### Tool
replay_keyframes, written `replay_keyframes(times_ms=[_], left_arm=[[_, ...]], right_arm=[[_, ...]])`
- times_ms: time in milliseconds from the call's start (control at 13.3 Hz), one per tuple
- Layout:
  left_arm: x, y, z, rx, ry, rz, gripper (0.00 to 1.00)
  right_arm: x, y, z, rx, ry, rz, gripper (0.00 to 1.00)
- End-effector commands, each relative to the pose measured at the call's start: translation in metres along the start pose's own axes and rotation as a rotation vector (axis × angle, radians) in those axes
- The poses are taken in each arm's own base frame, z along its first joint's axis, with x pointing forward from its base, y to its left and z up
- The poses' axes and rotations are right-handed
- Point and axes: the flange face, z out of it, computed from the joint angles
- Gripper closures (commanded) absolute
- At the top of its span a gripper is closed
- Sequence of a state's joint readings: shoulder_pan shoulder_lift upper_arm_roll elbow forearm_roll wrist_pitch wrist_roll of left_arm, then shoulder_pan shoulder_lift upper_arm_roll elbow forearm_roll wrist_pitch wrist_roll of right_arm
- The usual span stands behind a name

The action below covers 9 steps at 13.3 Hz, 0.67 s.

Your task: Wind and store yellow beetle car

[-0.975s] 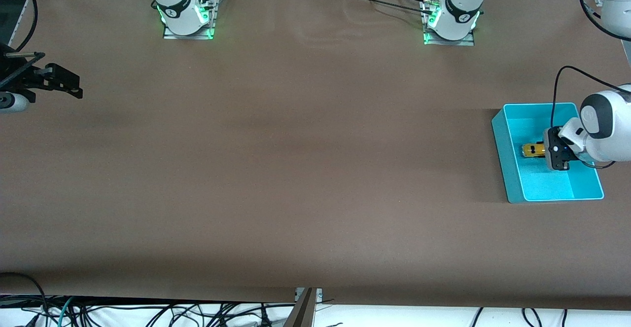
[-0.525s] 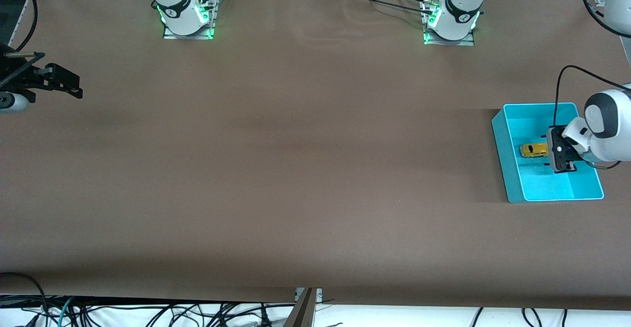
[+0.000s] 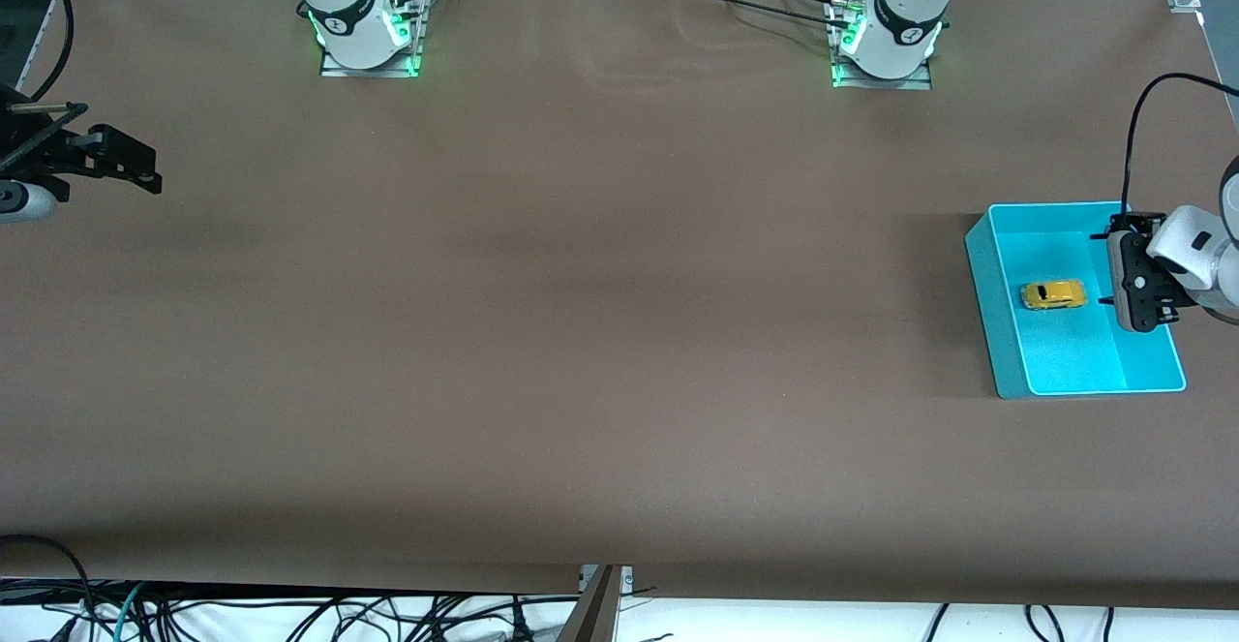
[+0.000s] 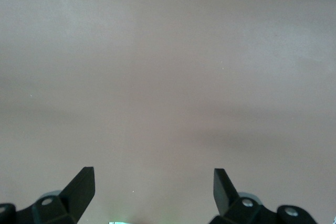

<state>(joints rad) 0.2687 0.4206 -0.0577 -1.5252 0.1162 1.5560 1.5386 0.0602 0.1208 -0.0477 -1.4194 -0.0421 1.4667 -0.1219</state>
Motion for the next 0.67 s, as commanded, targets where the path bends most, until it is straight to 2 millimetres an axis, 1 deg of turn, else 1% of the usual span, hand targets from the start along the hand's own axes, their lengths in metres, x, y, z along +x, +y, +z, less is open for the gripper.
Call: replay_keyframes(times_ms=[0, 150, 225, 300, 375, 450, 525, 600], left_arm=[[0.026, 0.016, -0.048, -0.033, -0.018, -0.078, 0.0], [0.06, 0.038, -0.082, -0.025, -0.048, -0.144, 0.0], [0.076, 0.049, -0.094, -0.015, -0.059, -0.191, 0.0], [0.091, 0.06, -0.104, -0.004, -0.068, -0.243, 0.0], [0.102, 0.069, -0.113, 0.014, -0.061, -0.314, 0.0], [0.105, 0.072, -0.117, 0.024, -0.053, -0.405, 0.0], [0.116, 0.08, -0.124, 0.039, -0.041, -0.464, 0.0], [0.125, 0.084, -0.127, 0.045, -0.041, -0.507, 0.0]], right_arm=[[-0.003, 0.001, -0.001, -0.005, 0.007, 0.003, 0.0], [-0.003, 0.001, -0.001, -0.005, 0.007, 0.003, 0.0], [-0.003, 0.001, -0.001, -0.005, 0.007, 0.003, 0.0], [-0.003, 0.001, -0.001, -0.006, 0.007, 0.003, 0.0], [-0.003, 0.001, -0.001, -0.006, 0.007, 0.003, 0.0], [-0.003, 0.002, -0.001, -0.005, 0.007, 0.003, 0.0], [-0.003, 0.002, -0.001, -0.005, 0.007, 0.005, 0.0], [-0.003, 0.002, -0.001, -0.006, 0.007, 0.005, 0.0]])
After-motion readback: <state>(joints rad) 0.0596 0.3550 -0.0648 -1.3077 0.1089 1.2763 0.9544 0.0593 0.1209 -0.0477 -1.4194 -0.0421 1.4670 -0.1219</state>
